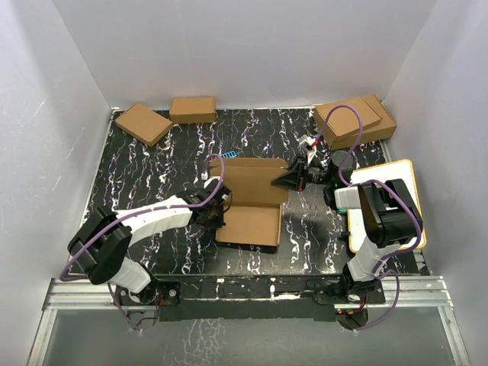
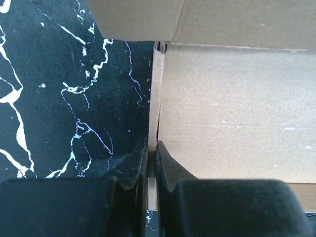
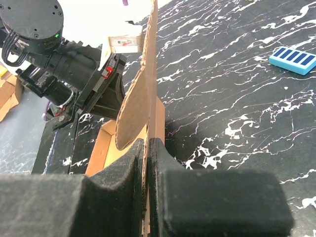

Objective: Fold the paper box

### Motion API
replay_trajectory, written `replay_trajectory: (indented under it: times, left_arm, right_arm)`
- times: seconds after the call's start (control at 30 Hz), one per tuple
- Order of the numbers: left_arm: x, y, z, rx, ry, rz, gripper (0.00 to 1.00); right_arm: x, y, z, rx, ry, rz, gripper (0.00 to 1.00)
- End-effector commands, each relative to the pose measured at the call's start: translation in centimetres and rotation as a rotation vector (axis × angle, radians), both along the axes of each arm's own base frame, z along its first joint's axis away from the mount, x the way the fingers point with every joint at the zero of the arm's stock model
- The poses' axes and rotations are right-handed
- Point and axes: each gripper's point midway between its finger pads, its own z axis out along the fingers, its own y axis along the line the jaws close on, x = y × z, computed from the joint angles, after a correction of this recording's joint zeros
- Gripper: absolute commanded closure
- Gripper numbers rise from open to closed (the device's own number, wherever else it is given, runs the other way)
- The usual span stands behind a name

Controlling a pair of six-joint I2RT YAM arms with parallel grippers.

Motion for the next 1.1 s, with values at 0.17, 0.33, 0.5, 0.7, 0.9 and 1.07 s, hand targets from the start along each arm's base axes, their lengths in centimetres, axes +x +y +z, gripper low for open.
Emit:
replay_trajectory:
  times: [0.17,0.33,0.5,0.7,0.9,1.07]
  left_arm:
    - [0.7,0.1,2.3,-0.02,-0.068,0.011,0.74]
    - [1.3,-1.1,4.6,-0.124,-0.136,0.006,0.59]
    - [1.8,-1.8,7.8,-0.237,-0.266,-0.047,0.41]
    - [3.2,-1.8,12.7,-0.418,-0.462,-0.076,0.1]
    - [5.8,0.6,13.7,-0.546,-0.468,-0.007,0.05]
    - [7.4,1.5,11.9,-0.538,-0.432,0.042,0.06]
  right_arm:
    - [0.4,-0.2,1.2,0.009,-0.122,-0.002,0.92]
    - [0.4,-0.1,1.3,0.009,-0.126,0.001,0.92]
    - [0.5,-0.5,1.5,0.008,-0.14,-0.001,0.92]
    - [1.6,-2.5,1.8,-0.001,-0.143,-0.032,0.92]
    - [3.8,-5.8,1.6,-0.023,-0.126,-0.086,0.9]
    - [7.3,-7.0,0.9,-0.099,-0.136,-0.135,0.77]
